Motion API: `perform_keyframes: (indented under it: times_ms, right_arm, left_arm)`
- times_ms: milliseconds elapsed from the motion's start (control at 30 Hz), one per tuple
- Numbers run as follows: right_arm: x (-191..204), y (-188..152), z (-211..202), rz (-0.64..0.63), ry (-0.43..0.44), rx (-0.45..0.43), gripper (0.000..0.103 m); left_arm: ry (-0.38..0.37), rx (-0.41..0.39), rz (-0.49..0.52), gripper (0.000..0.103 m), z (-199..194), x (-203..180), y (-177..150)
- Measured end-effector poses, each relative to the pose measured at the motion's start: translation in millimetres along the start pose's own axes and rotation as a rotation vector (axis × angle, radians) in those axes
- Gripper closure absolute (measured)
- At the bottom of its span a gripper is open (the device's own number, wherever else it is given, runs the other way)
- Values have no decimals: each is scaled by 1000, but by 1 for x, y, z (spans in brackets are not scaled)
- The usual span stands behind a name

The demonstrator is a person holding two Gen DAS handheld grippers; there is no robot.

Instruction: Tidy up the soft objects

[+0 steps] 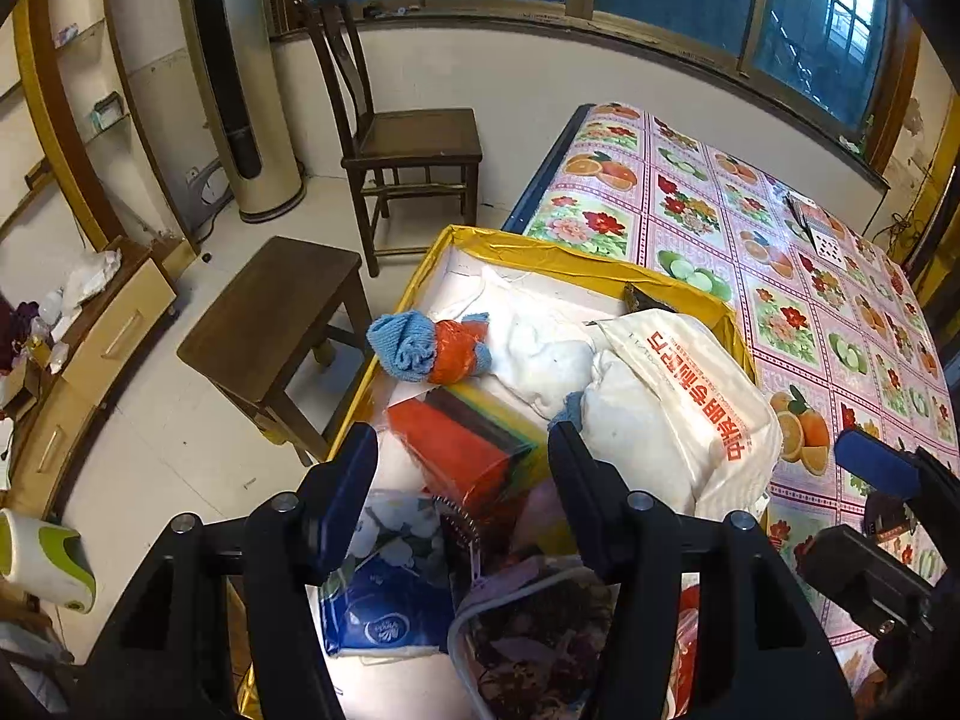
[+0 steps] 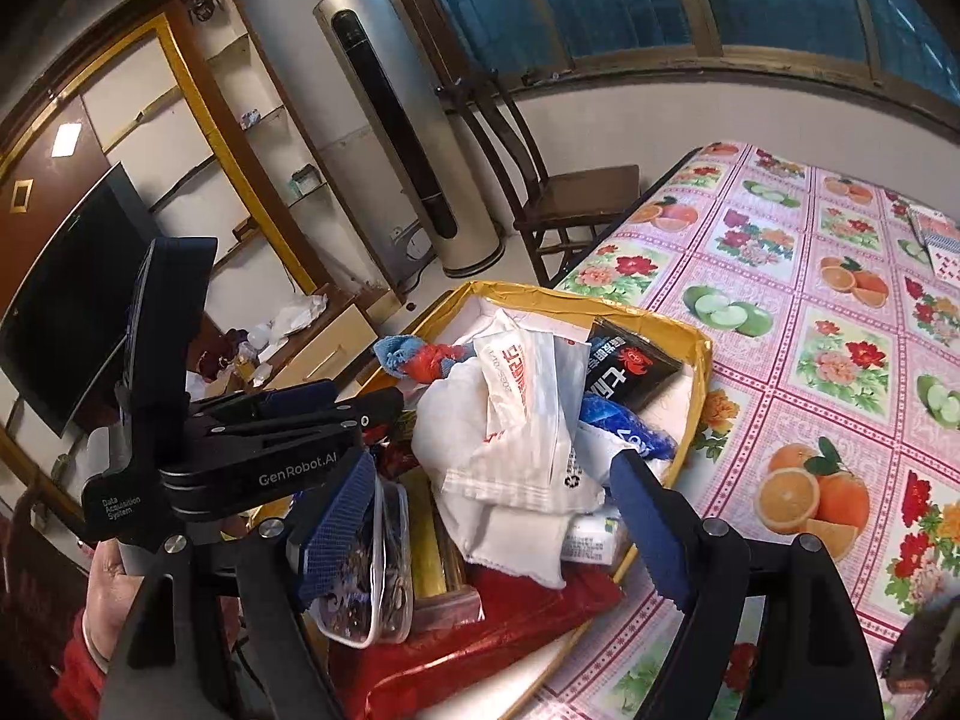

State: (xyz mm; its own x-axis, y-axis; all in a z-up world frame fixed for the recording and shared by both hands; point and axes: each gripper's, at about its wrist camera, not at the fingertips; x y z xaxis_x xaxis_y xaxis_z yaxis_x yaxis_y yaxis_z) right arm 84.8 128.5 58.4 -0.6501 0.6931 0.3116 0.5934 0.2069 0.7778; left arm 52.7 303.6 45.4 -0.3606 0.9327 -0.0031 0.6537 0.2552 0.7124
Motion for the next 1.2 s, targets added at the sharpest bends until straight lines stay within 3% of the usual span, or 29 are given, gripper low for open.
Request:
perform_keyframes:
  times_ms: [100,300,400,667,1000,1200]
  right_arm:
    - [9,-13,-29,-61,-89,-84,4]
    - [24,-31,-74,-164,-262,-209,1]
    - [29,-37,-89,-199,-310,-242,1]
    - [30,-51,-122,-231,-364,-295,0]
    - [8,-64,-127,-154,-350,-264,0]
    - [-3,-70,-127,-114,-336,-246,0]
  left_arm:
    - [50,-90,-28,33,-26,2,-12]
    - [161,-263,-59,22,-73,-10,-37]
    - [162,-316,-72,21,-88,-19,-51]
    - [103,-322,-97,21,-100,-36,-75]
    - [99,-280,-59,21,-97,-53,-89]
    - [123,-308,-53,21,-104,-45,-84]
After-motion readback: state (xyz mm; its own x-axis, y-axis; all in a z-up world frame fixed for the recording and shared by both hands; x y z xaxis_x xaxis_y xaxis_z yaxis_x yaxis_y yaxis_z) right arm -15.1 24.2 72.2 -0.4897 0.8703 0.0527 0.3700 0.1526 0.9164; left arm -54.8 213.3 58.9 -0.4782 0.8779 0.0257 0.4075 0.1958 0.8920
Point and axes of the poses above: each gripper's, at about its wrist camera, not at the fingertips, and z roughly the way its jaws point, x to its left, y to its top, and after that the axes turned 8 degrees about -x, right-handed
